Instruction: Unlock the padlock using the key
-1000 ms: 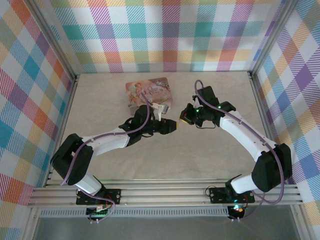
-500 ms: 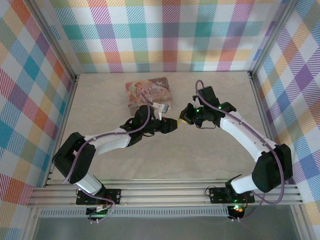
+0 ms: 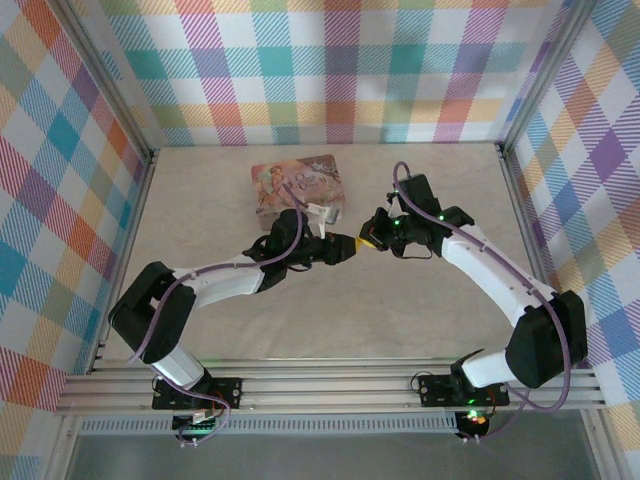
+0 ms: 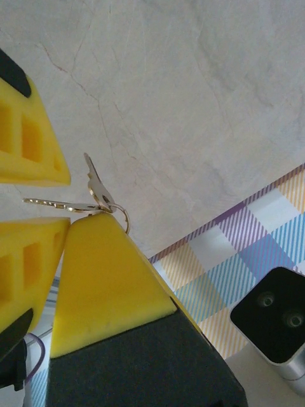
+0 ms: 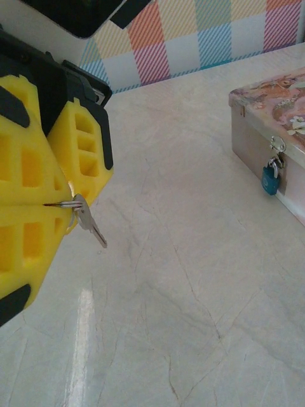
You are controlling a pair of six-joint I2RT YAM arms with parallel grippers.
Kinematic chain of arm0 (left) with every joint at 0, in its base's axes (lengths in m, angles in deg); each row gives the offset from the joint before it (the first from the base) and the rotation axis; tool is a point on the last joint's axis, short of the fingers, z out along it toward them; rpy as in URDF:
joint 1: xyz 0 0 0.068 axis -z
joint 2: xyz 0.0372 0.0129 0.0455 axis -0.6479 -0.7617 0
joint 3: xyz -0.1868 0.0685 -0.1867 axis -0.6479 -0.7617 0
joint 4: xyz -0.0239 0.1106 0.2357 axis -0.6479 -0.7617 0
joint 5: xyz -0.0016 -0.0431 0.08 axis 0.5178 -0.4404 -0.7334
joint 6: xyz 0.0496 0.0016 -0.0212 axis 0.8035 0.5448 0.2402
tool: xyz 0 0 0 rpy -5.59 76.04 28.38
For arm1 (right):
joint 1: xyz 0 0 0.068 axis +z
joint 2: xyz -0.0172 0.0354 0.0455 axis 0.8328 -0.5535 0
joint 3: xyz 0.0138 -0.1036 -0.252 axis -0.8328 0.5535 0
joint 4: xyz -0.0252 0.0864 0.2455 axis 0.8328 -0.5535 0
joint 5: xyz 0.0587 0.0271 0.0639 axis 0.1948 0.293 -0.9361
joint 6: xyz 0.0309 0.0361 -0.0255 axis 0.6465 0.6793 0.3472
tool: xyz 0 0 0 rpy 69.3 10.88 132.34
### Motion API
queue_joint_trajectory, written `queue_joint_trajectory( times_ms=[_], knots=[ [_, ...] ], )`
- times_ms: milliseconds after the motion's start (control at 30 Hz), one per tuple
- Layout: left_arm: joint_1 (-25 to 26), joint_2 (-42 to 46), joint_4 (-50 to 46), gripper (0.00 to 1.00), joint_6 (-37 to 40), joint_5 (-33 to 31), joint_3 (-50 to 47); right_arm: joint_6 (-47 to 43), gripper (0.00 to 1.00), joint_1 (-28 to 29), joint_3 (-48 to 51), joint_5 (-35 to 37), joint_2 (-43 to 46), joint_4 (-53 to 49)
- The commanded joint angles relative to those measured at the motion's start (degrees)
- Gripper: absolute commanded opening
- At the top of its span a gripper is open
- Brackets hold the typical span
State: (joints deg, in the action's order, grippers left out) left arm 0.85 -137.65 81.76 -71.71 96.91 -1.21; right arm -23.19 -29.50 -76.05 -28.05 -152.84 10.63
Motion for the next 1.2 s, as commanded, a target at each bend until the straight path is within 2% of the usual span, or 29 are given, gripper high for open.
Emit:
queue_joint_trajectory(
  times_ms=[0,67,200,267,300,433,533,600,700,867,933,1033,1167],
  knots=[
    [0.9,-1.0,2.5,0.17,-0.2,1.6,1.8,1.8,0.0,-0.6,0.5,-1.8,1.7,1.6],
    [0.8,-0.9,2.3,0.14,-0.2,1.7,1.8,2.8,0.0,-0.9,0.8,-2.5,1.9,2.2],
    [0.8,-0.5,-0.3,0.01,0.6,1.4,2.7,3.6,0.0,-1.1,1.0,-3.1,2.1,2.8],
    [0.8,0.6,-4.5,0.0,2.4,0.4,3.8,3.0,0.0,-1.3,1.0,-3.1,2.5,2.9],
    [0.7,1.1,-7.5,0.0,3.7,0.2,4.6,2.6,0.05,-1.5,1.0,-3.0,2.8,2.8],
    [-1.0,2.2,-24.2,0.0,11.6,2.5,10.6,1.2,0.43,-5.8,1.8,-5.0,5.4,1.5],
    [-4.8,1.7,-35.3,0.0,15.8,8.6,14.3,-2.4,0.5,-12.5,2.9,-8.8,8.7,1.6],
    [-6.5,1.4,-43.7,0.0,19.7,11.3,17.9,-8.0,0.51,-14.8,3.3,-9.0,11.4,2.5],
    [-7.6,0.4,-57.7,0.0,27.6,13.8,25.2,-20.0,0.49,-14.8,5.4,-10.5,15.2,7.9],
    [-8.3,-0.5,-71.4,0.0,35.1,16.7,34.6,-39.3,0.46,-11.3,8.8,-13.3,17.7,13.5],
    [-8.2,0.1,-73.7,0.0,37.3,17.3,36.0,-45.0,0.45,-10.7,9.0,-17.4,17.7,14.5],
    [-8.2,2.4,-74.6,0.0,41.4,18.7,36.2,-50.1,0.43,-10.7,7.5,-28.0,16.4,15.7],
    [-8.2,4.0,-77.6,0.0,46.6,19.5,37.5,-51.9,0.41,-10.2,3.5,-40.3,12.0,14.7]
  ],
)
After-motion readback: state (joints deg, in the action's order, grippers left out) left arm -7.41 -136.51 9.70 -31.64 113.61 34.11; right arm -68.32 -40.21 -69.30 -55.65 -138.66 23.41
